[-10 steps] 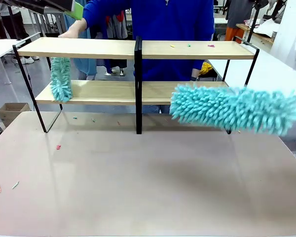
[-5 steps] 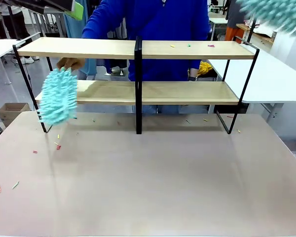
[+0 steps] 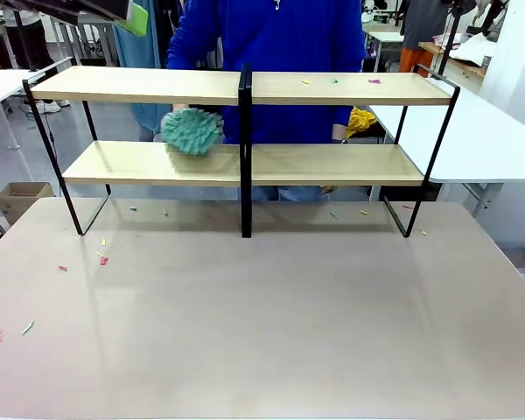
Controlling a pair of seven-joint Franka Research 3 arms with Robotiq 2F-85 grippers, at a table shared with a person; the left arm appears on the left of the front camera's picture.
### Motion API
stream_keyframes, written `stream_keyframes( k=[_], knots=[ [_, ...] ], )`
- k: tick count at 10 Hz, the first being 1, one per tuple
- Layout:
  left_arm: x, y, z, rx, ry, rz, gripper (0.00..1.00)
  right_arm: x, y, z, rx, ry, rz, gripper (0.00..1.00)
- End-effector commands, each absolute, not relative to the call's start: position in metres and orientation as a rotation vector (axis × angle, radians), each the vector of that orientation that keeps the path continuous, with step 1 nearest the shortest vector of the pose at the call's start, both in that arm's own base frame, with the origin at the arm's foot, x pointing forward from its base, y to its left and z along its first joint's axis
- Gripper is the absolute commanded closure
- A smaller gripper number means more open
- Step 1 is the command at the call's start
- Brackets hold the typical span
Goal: Clean the shelves.
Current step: Clean a randomly selected level of the Shelf with the Duster, then clean another randomly selected level of the Shelf with the Duster.
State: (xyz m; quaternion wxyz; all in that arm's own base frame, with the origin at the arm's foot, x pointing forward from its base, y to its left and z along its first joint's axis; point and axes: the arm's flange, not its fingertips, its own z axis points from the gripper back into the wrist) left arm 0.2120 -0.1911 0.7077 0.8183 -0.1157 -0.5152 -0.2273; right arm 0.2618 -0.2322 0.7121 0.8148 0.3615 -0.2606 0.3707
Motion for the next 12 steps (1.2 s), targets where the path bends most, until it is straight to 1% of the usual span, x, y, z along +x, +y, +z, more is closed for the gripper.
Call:
stream_keyframes(
  k=[1, 12],
  knots=[
    [0.2129, -0.1894, 0.7073, -0.248, -1.105, -0.49, 0.0, 0.2532, -0.2275, 0.7184, 0.763, -0.531, 0.794, 0.88],
    [0.2129, -0.1894, 0.7073, -0.248, -1.105, -0.49, 0.0, 0.2532, -0.2275, 0.7184, 0.763, -0.531, 0.794, 0.88]
  ],
)
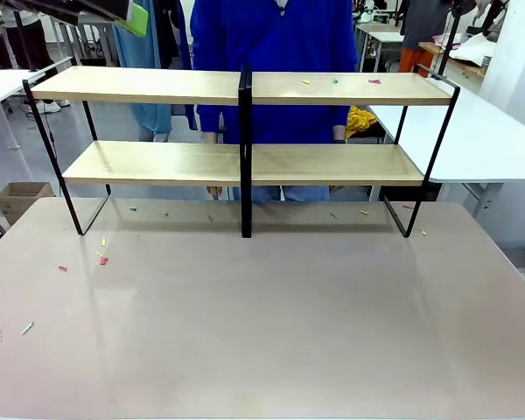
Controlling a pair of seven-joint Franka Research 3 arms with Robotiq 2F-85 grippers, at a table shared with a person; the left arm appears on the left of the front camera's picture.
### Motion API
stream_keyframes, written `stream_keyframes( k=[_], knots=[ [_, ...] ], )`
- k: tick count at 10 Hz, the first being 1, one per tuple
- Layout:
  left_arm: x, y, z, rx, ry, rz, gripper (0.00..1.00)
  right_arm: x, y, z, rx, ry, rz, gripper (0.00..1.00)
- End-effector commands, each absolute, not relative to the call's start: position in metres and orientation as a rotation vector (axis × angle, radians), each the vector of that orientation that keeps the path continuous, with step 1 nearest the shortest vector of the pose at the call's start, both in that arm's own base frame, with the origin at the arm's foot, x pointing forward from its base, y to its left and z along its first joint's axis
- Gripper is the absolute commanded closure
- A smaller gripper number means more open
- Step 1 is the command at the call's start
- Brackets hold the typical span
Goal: Clean the shelves.
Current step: Clean another randomly selected level of the Shelf with the Duster.
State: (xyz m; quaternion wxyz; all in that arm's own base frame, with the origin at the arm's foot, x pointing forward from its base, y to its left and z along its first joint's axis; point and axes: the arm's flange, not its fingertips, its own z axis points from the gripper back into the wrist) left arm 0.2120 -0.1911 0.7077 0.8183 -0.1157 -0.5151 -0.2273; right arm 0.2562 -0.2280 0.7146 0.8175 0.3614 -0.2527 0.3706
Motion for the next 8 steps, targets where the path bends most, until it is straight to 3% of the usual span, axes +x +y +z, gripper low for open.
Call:
stream_keyframes(
  k=[1, 4, 5, 6, 8],
  knots=[
    [0.213, -0.189, 0.707, -0.248, -1.105, -0.49, 0.0, 0.256, -0.228, 0.715, 0.77, -0.539, 0.79, 0.88],
    [0.213, -0.189, 0.707, -0.248, -1.105, -0.49, 0.0, 0.296, -0.108, 0.686, 0.502, -0.104, 1.124, 0.88],
    [0.213, -0.189, 0.707, -0.248, -1.105, -0.49, 0.0, 0.303, -0.071, 0.673, 0.441, -0.041, 1.19, 0.88],
    [0.213, -0.189, 0.707, -0.248, -1.105, -0.49, 0.0, 0.284, -0.143, 0.704, 0.624, -0.222, 0.994, 0.88],
    [0.213, -0.189, 0.707, -0.248, -1.105, -0.49, 0.0, 0.284, -0.143, 0.704, 0.624, -0.222, 0.994, 0.88]
  ],
)
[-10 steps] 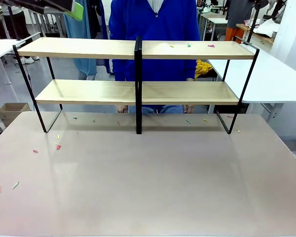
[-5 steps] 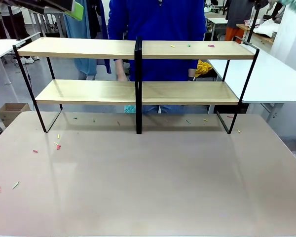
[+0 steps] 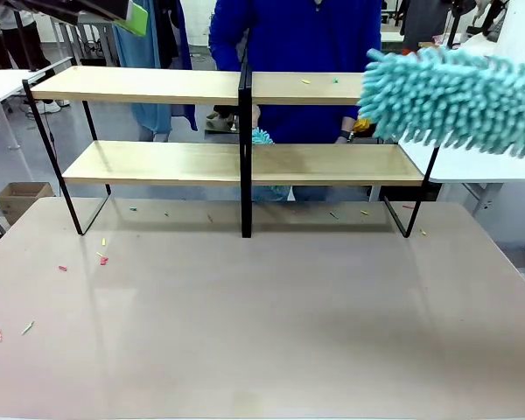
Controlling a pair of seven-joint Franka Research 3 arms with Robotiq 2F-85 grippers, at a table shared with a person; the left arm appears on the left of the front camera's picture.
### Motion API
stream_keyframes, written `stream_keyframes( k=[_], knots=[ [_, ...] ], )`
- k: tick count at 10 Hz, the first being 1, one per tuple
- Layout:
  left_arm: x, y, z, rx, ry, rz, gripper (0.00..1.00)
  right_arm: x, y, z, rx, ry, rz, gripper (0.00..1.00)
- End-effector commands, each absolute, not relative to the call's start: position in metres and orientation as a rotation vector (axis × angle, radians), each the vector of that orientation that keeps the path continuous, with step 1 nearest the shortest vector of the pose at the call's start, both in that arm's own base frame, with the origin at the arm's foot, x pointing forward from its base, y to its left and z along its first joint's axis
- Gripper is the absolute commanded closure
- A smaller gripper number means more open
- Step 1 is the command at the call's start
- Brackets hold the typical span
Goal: Clean the shelves.
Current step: Clean another randomly selected level of the Shelf with the Duster.
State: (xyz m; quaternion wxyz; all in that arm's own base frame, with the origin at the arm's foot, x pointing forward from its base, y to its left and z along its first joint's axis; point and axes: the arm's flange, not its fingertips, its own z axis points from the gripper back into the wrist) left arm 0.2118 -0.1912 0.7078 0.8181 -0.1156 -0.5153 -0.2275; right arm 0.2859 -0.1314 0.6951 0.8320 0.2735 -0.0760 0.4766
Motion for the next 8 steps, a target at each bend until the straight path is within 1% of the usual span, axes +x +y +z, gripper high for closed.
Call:
stream_keyframes(
  k=[1, 2, 3, 4, 6, 7, 8],
  knots=[
    [0.213, -0.189, 0.707, -0.248, -1.105, -0.49, 0.0, 0.295, -0.107, 0.694, 0.559, -0.122, 1.051, 0.88],
    [0.213, -0.189, 0.707, -0.248, -1.105, -0.49, 0.0, 0.294, -0.1, 0.688, 0.54, -0.12, 1.055, 0.88],
    [0.213, -0.189, 0.707, -0.248, -1.105, -0.49, 0.0, 0.307, -0.081, 0.687, 0.516, -0.172, 1.047, 0.88],
    [0.213, -0.189, 0.707, -0.248, -1.105, -0.49, 0.0, 0.334, -0.05, 0.702, 0.431, -0.262, 0.972, 0.88],
    [0.213, -0.189, 0.707, -0.248, -1.105, -0.49, 0.0, 0.377, 0.001, 0.735, 0.244, -0.208, 0.991, 0.88],
    [0.213, -0.189, 0.707, -0.248, -1.105, -0.49, 0.0, 0.402, 0.018, 0.757, 0.127, -0.215, 0.954, 0.88],
    [0.213, -0.189, 0.707, -0.248, -1.105, -0.49, 0.0, 0.422, 0.024, 0.776, 0.07, -0.229, 0.898, 0.88]
  ],
)
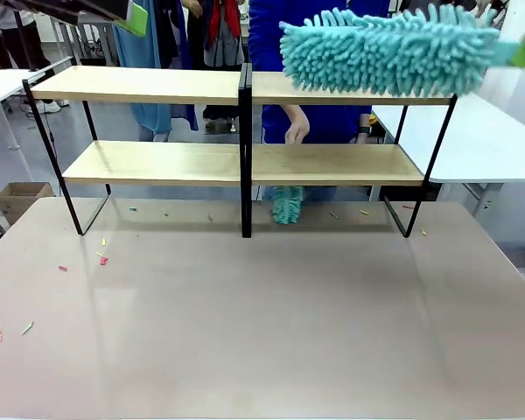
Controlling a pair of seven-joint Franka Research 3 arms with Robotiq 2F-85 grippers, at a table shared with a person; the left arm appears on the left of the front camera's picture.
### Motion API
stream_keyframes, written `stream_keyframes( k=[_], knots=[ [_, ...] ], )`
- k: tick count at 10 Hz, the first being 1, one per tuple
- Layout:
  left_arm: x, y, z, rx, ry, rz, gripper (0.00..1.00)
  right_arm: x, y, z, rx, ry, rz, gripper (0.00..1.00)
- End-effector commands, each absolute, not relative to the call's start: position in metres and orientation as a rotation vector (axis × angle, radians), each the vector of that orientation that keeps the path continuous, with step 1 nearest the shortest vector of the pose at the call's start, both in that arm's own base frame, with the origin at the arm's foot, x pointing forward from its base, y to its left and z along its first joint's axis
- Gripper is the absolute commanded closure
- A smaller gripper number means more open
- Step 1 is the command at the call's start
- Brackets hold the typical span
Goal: Clean the shelves.
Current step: Clean another randomly selected level of the Shelf with the Duster.
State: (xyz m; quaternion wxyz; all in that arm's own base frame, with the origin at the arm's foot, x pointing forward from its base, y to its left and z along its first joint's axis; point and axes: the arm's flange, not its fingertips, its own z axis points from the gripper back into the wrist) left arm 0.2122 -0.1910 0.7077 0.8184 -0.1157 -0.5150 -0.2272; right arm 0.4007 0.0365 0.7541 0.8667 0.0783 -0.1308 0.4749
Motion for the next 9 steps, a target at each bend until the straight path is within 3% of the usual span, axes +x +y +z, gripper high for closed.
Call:
stream_keyframes(
  k=[1, 4, 9],
  knots=[
    [0.213, -0.189, 0.707, -0.248, -1.105, -0.49, 0.0, 0.378, 0.019, 0.737, 0.26, -0.262, 1.026, 0.88],
    [0.213, -0.189, 0.707, -0.248, -1.105, -0.49, 0.0, 0.42, 0.054, 0.752, 0.111, -0.317, 0.893, 0.88],
    [0.213, -0.189, 0.707, -0.248, -1.105, -0.49, 0.0, 0.486, 0.12, 0.729, 0.055, -0.178, 0.704, 0.88]
  ],
)
